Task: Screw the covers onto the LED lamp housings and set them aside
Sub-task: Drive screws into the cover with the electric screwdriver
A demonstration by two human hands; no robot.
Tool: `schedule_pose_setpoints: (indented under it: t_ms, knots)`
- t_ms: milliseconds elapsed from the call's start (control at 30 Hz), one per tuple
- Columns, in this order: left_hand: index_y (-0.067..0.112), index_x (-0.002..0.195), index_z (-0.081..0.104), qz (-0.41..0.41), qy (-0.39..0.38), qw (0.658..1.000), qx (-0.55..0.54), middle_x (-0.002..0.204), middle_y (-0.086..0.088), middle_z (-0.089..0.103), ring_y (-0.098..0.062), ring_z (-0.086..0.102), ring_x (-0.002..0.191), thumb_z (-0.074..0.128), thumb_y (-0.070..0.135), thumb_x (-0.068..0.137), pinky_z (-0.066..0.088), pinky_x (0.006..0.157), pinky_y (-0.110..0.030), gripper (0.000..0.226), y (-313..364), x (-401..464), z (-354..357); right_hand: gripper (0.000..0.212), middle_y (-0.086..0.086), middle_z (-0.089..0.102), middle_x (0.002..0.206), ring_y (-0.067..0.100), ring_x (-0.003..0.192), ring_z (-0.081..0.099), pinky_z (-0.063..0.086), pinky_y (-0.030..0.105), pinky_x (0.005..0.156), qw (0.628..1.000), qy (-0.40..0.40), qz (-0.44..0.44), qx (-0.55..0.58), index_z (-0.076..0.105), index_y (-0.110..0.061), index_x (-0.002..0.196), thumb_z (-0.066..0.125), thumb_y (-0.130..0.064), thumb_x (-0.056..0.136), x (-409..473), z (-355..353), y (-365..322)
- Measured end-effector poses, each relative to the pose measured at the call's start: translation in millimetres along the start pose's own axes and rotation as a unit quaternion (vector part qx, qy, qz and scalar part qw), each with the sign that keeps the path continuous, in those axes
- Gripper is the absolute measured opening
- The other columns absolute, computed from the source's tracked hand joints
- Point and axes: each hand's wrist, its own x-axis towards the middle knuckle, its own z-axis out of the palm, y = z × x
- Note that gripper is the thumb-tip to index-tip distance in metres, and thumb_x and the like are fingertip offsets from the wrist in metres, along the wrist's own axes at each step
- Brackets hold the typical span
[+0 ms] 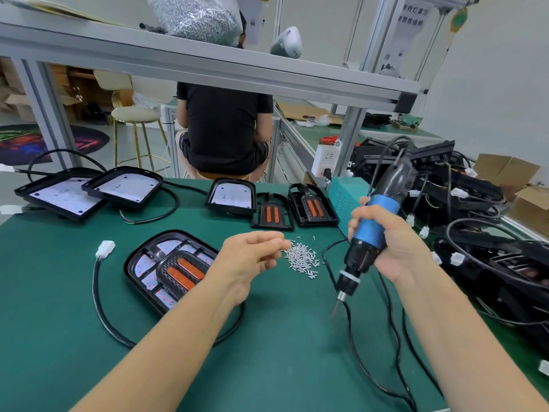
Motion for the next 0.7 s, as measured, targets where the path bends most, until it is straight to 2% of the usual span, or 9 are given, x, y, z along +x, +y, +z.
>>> schedule_pose_setpoints:
  t_ms: [133,233,333,500,600,633,700]
  knots:
    - [0.017,0.069,0.078,-0.01,-0.008,0.995,-0.095,0.078,0.003,0.072,-0.004,0.059,0.058,0.072,0.015,0.065,0.049,0.053,-0.018,0.008,13,-9,-16,0.03,-0.001,0.056,0.063,0.01,0.05,0.053,0.052,0.02,0.054,0.991,-0.045,-0.007,0.129,0.059,-0.009,0.1,0.063,-0.006,0.07,-16,21,-2]
    - [0.012,0.073,0.077,-0.024,0.001,0.987,-0.158,0.07,0.0,0.069,-0.006,0.058,0.053,0.07,0.011,0.063,0.048,0.047,-0.016,0.012,19,-12,-28,0.03,-0.005,0.054,0.062,0.006,0.048,0.051,0.051,0.019,0.054,0.985,-0.058,-0.035,0.162,0.062,-0.01,0.1,0.063,-0.013,0.071,-25,35,-3]
    - [0.008,0.072,0.077,-0.034,0.001,0.977,-0.21,0.072,-0.005,0.071,-0.007,0.06,0.052,0.068,0.006,0.063,0.05,0.048,-0.015,0.013,22,-17,-39,0.024,-0.006,0.054,0.063,0.005,0.052,0.052,0.05,0.018,0.058,0.976,-0.072,-0.09,0.184,0.063,-0.015,0.098,0.061,-0.013,0.074,-30,48,-4]
    - [0.008,0.067,0.078,-0.041,0.004,0.969,-0.242,0.079,-0.008,0.073,-0.009,0.064,0.056,0.066,0.001,0.063,0.053,0.053,-0.016,0.015,22,-24,-53,0.024,-0.007,0.056,0.067,0.005,0.06,0.056,0.049,0.018,0.062,0.953,-0.037,-0.182,0.24,0.058,-0.019,0.091,0.068,-0.013,0.07,-34,73,-1]
    - [0.008,0.066,0.078,-0.04,0.006,0.97,-0.24,0.079,-0.009,0.073,-0.01,0.065,0.056,0.066,0.001,0.063,0.053,0.052,-0.016,0.015,24,-27,-54,0.008,-0.007,0.056,0.064,0.006,0.055,0.055,0.048,0.019,0.058,0.944,-0.012,-0.196,0.263,0.058,-0.017,0.082,0.065,-0.015,0.082,-33,89,5]
    - [0.008,0.066,0.078,-0.037,0.009,0.971,-0.237,0.078,-0.009,0.073,-0.01,0.065,0.056,0.066,0.001,0.062,0.053,0.052,-0.016,0.015,25,-28,-55,0.009,-0.007,0.056,0.062,0.007,0.053,0.054,0.048,0.019,0.056,0.943,-0.013,-0.195,0.269,0.06,-0.017,0.077,0.062,-0.017,0.086,-33,93,7]
    - [0.008,0.066,0.078,-0.033,0.014,0.973,-0.23,0.078,-0.009,0.073,-0.011,0.065,0.056,0.066,0.002,0.062,0.053,0.053,-0.016,0.014,25,-30,-57,0.007,-0.007,0.055,0.06,0.007,0.05,0.052,0.047,0.019,0.055,0.943,-0.031,-0.198,0.265,0.062,-0.016,0.082,0.059,-0.022,0.083,-34,101,12]
